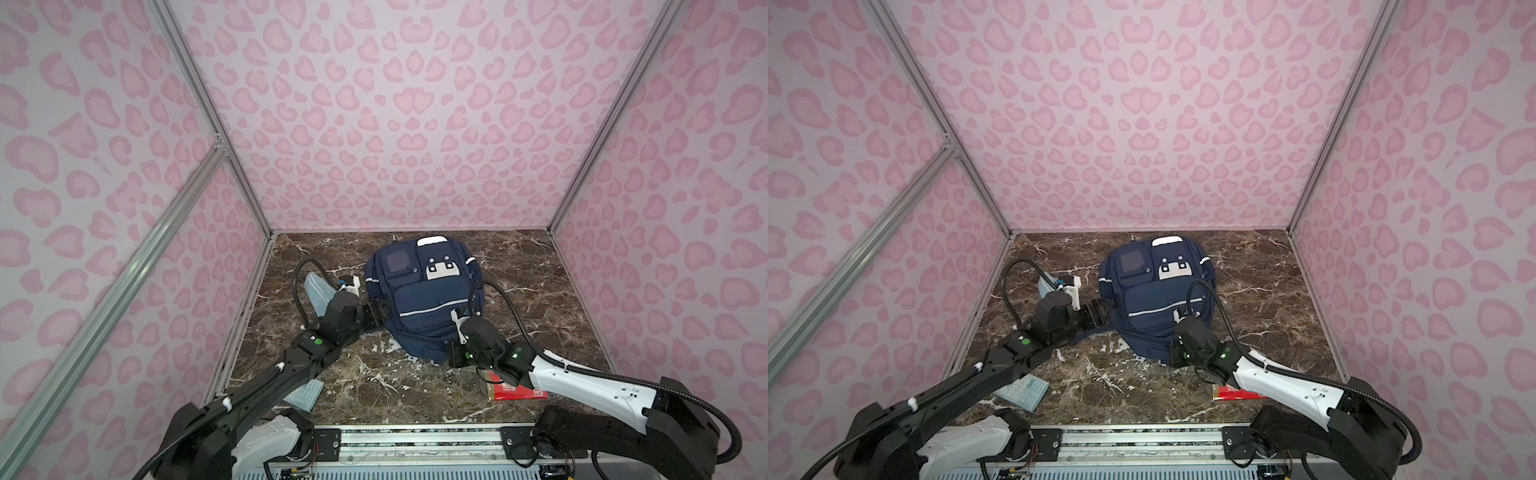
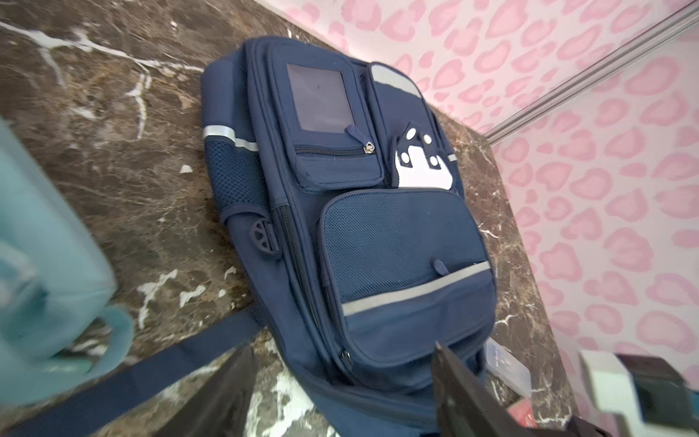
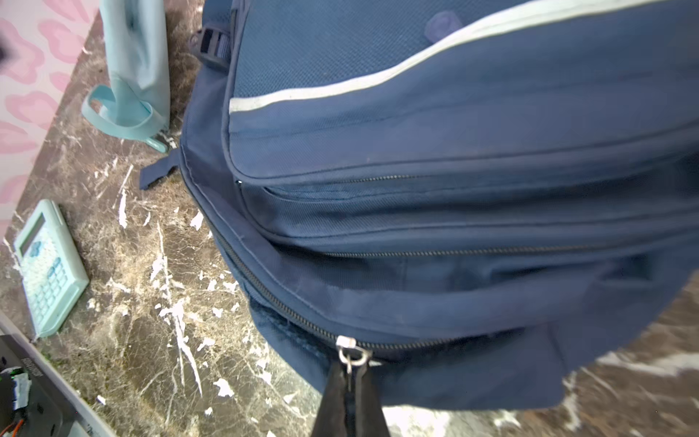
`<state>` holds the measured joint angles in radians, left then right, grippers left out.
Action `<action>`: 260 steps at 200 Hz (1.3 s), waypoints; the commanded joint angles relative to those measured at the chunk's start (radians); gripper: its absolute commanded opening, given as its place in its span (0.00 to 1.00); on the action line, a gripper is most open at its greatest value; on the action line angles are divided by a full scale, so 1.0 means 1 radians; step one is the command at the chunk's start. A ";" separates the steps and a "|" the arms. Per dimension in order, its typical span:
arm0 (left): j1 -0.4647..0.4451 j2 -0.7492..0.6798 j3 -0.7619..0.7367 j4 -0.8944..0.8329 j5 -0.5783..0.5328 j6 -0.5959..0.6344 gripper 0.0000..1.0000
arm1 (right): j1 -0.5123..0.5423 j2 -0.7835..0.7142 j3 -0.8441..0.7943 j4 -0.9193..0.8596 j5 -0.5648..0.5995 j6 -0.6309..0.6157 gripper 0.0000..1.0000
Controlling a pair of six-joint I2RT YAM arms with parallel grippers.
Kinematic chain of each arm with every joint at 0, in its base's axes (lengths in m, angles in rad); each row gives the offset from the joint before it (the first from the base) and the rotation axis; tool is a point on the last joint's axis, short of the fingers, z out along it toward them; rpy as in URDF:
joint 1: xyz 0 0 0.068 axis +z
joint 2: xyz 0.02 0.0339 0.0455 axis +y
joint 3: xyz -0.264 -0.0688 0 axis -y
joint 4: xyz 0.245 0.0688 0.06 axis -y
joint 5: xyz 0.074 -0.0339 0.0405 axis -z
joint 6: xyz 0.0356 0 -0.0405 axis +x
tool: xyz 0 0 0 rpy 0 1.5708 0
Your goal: Pack the student bag
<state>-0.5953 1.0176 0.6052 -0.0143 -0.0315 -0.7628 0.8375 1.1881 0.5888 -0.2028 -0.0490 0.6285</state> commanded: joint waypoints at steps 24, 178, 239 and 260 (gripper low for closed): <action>-0.173 -0.125 -0.245 0.275 0.144 -0.424 0.70 | 0.065 0.078 0.029 0.087 0.016 -0.005 0.00; -0.309 0.381 -0.072 0.423 0.033 -0.502 0.12 | 0.225 0.166 0.059 0.187 0.056 -0.021 0.00; -0.349 0.397 -0.028 0.244 -0.004 -0.474 0.41 | 0.195 0.151 0.029 0.187 0.051 -0.023 0.00; -0.380 0.287 0.025 0.009 -0.169 -0.436 0.53 | 0.191 0.155 0.028 0.187 0.055 -0.027 0.00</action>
<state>-0.9520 1.3911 0.5827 0.2584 -0.0204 -1.2526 1.0325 1.3357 0.6239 -0.0460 -0.0044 0.6128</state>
